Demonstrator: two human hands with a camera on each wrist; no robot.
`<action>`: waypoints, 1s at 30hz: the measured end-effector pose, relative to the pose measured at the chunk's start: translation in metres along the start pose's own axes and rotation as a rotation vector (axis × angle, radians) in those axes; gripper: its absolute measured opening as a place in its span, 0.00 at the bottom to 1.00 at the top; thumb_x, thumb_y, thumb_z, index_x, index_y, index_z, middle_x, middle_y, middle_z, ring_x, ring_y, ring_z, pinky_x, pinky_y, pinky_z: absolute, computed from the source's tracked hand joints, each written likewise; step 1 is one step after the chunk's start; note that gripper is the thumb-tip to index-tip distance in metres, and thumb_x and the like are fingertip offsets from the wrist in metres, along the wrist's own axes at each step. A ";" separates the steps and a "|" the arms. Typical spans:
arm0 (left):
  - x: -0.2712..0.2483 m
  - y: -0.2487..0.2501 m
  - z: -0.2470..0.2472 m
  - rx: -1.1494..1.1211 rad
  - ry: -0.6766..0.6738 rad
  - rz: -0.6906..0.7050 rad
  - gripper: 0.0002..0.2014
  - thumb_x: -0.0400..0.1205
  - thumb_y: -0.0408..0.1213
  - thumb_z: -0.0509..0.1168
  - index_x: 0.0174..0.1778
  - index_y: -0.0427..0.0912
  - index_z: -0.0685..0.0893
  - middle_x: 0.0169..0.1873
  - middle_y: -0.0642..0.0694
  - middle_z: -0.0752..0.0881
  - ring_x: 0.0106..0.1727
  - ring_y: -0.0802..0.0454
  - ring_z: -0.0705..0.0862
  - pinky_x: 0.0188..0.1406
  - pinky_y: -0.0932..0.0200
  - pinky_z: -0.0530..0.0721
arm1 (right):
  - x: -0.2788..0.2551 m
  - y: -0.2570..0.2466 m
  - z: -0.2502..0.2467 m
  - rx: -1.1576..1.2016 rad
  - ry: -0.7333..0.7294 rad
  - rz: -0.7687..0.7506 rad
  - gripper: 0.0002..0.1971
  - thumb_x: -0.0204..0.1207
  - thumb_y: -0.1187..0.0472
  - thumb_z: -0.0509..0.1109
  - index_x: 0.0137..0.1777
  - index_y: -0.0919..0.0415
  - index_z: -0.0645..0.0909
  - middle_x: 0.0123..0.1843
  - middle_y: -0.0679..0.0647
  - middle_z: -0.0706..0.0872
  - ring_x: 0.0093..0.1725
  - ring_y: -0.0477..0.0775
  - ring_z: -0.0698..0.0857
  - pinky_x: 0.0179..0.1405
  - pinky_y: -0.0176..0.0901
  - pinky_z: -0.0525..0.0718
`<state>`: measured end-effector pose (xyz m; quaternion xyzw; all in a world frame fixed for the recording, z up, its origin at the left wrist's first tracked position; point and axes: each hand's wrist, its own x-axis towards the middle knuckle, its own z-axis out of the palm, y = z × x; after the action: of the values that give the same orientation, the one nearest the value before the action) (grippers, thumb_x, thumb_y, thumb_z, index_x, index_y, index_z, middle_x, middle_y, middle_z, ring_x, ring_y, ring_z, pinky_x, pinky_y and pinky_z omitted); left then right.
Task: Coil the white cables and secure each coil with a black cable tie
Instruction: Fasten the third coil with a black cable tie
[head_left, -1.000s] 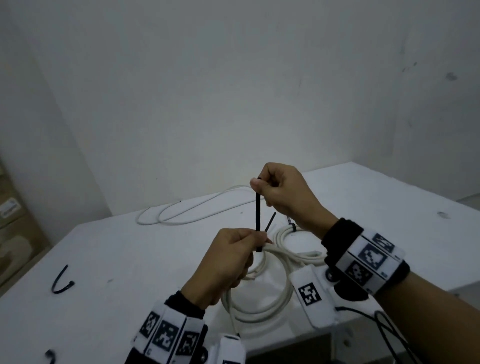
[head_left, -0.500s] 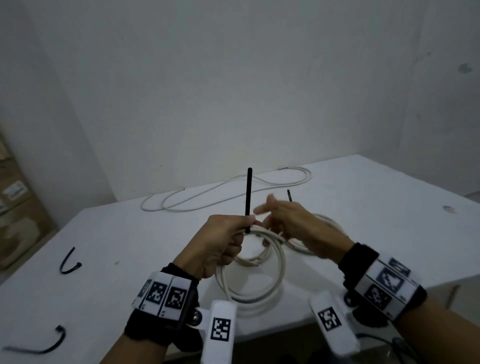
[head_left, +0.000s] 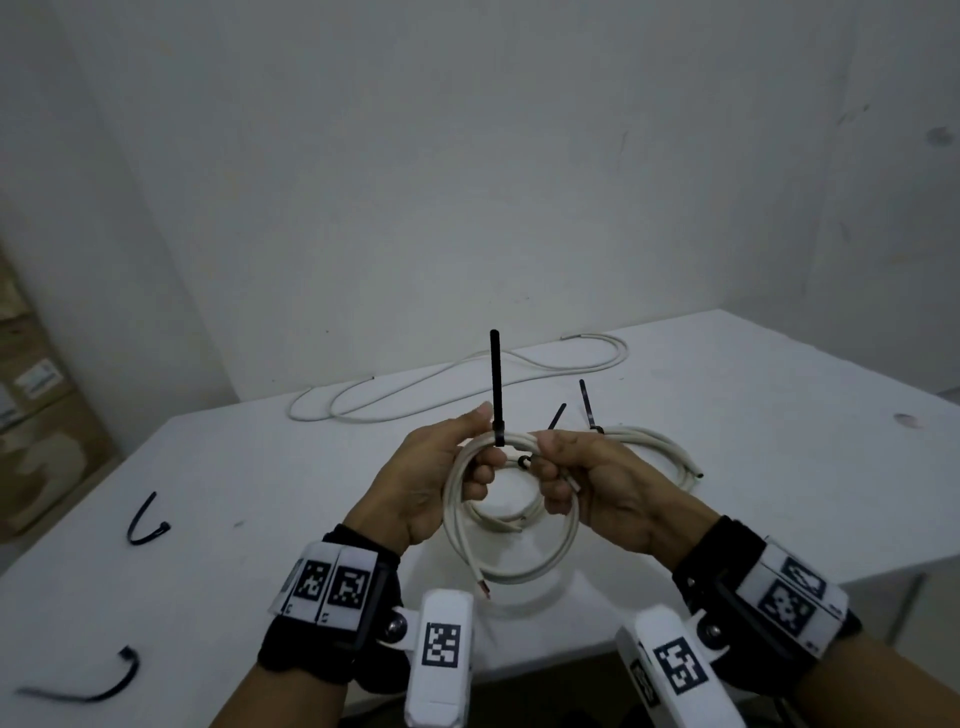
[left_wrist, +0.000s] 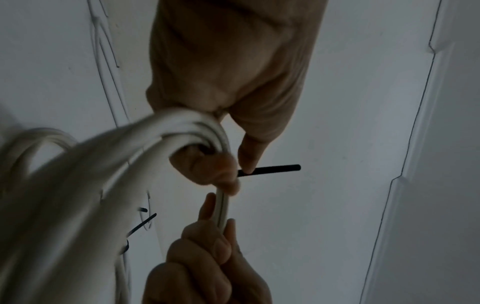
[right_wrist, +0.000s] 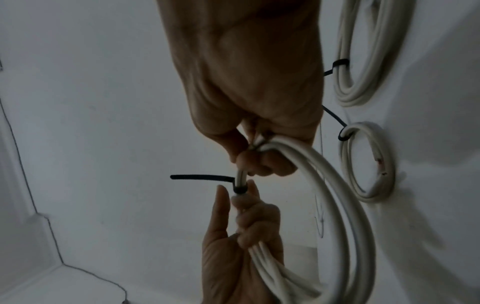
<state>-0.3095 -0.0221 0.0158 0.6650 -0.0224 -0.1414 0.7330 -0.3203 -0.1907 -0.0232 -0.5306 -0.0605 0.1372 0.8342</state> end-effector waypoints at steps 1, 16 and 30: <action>0.000 -0.001 -0.001 -0.033 0.009 0.016 0.16 0.80 0.47 0.66 0.46 0.35 0.82 0.29 0.41 0.86 0.26 0.52 0.82 0.24 0.62 0.84 | 0.001 -0.001 -0.001 0.040 0.005 0.002 0.09 0.85 0.65 0.53 0.47 0.63 0.75 0.25 0.49 0.73 0.19 0.42 0.67 0.19 0.31 0.67; -0.023 -0.045 -0.011 -0.114 -0.057 0.134 0.11 0.79 0.27 0.65 0.57 0.31 0.83 0.43 0.35 0.91 0.44 0.44 0.91 0.41 0.55 0.89 | 0.009 -0.012 -0.010 0.416 0.185 0.003 0.13 0.85 0.64 0.52 0.38 0.59 0.68 0.21 0.50 0.71 0.15 0.42 0.64 0.13 0.31 0.64; -0.012 -0.055 -0.013 0.240 0.293 0.305 0.18 0.76 0.24 0.70 0.62 0.35 0.82 0.32 0.33 0.89 0.33 0.42 0.90 0.33 0.53 0.89 | -0.004 0.003 -0.001 -0.470 0.335 -0.183 0.09 0.81 0.69 0.63 0.60 0.64 0.78 0.40 0.60 0.85 0.30 0.53 0.88 0.28 0.45 0.87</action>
<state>-0.3279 -0.0107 -0.0374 0.7495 -0.0328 0.0724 0.6572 -0.3242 -0.1919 -0.0264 -0.7167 0.0002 -0.0455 0.6959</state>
